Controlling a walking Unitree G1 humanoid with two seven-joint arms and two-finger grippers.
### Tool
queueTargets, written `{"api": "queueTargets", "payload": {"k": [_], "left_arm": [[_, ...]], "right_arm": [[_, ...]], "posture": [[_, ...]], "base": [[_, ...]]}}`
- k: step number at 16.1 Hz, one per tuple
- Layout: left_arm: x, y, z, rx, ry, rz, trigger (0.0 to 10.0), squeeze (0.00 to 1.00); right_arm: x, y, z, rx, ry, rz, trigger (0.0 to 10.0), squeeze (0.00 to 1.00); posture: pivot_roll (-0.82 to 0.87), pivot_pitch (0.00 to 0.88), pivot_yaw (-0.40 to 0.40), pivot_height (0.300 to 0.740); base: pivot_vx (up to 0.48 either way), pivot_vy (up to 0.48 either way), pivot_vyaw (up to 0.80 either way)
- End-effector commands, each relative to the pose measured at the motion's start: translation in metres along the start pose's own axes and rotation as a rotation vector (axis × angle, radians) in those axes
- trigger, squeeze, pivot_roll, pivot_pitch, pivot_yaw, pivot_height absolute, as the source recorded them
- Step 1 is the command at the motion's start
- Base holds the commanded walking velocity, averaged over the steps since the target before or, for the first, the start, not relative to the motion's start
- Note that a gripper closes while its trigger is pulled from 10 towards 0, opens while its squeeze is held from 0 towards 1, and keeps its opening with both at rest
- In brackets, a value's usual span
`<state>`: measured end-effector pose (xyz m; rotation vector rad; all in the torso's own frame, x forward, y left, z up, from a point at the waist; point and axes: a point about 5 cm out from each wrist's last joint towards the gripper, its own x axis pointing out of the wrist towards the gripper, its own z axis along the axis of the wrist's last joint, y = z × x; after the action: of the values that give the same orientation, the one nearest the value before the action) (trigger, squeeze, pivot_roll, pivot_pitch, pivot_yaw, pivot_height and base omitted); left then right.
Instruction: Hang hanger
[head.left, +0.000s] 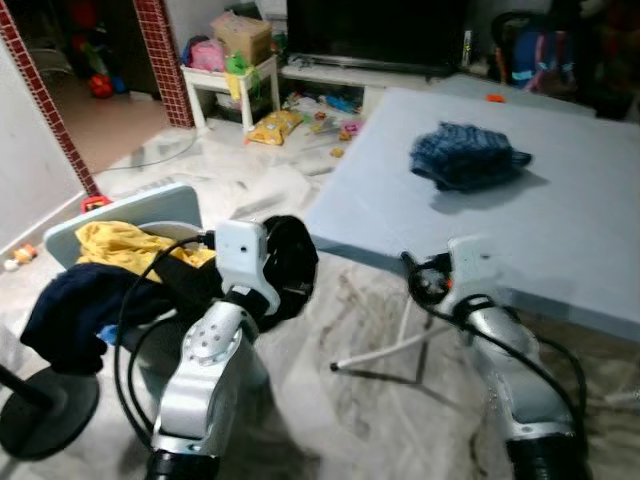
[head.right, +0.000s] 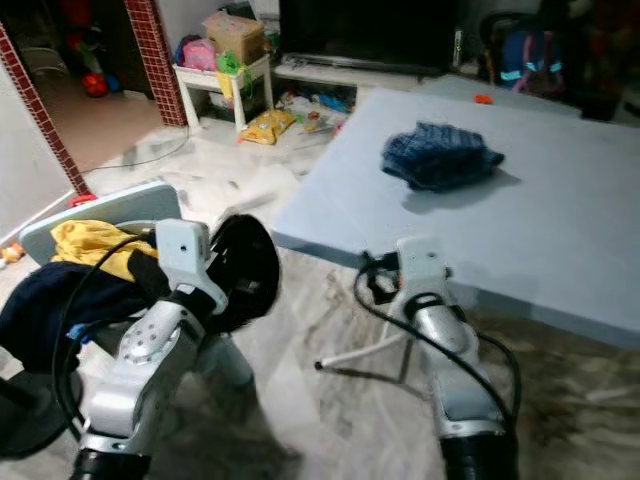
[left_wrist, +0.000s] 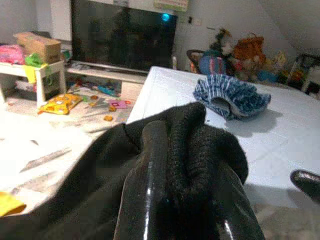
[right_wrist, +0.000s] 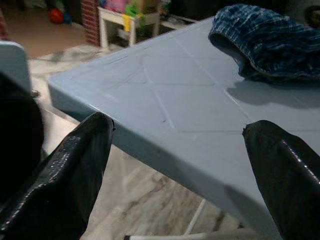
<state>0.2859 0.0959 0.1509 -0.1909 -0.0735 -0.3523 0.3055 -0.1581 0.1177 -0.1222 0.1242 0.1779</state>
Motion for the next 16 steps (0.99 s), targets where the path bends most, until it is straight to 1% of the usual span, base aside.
{"api": "queueTargets", "payload": {"k": [1, 2, 3, 7, 9, 12, 16], "left_arm": [[0.003, -0.006, 0.008, -0.019, -0.035, -0.020, 10.0, 0.00], [0.003, -0.004, 0.007, -0.022, -0.033, 0.004, 10.0, 0.00], [0.003, -0.001, 0.005, -0.061, -0.020, 0.040, 10.0, 0.00], [0.005, 0.003, 0.005, -0.130, -0.016, 0.079, 10.0, 0.00], [0.006, 0.004, 0.005, -0.135, -0.012, 0.088, 10.0, 0.00], [0.007, 0.004, 0.006, -0.151, -0.004, 0.067, 10.0, 0.00], [0.007, 0.007, 0.006, -0.155, 0.003, 0.066, 10.0, 0.00]], "right_arm": [[0.000, -0.005, 0.006, -0.011, -0.019, -0.014, 10.0, 0.00], [-0.001, -0.006, 0.005, -0.011, -0.018, -0.016, 10.0, 0.00], [-0.001, -0.006, 0.005, -0.010, -0.015, -0.018, 10.0, 0.00], [-0.001, -0.005, 0.004, -0.010, -0.011, -0.015, 10.0, 0.00], [0.000, -0.005, 0.004, -0.009, -0.009, -0.012, 10.0, 0.00], [0.000, -0.007, 0.006, -0.007, -0.010, -0.017, 10.0, 0.00], [0.000, -0.008, 0.006, -0.012, -0.009, -0.021, 10.0, 0.00]], "posture": [[-0.17, 0.000, 0.018, 0.740], [-0.17, 0.000, 0.017, 0.740], [-0.17, 0.000, 0.015, 0.740], [-0.17, 0.000, 0.007, 0.740], [-0.17, 0.000, 0.006, 0.740], [-0.17, 0.000, 0.006, 0.740], [-0.17, 0.000, 0.003, 0.740]], "base": [[0.000, 0.000, 0.00], [0.000, 0.000, 0.00], [0.000, 0.000, 0.00], [0.000, 0.000, 0.00], [0.000, 0.000, 0.00], [0.000, 0.000, -0.80], [0.000, 0.293, -0.80]]}}
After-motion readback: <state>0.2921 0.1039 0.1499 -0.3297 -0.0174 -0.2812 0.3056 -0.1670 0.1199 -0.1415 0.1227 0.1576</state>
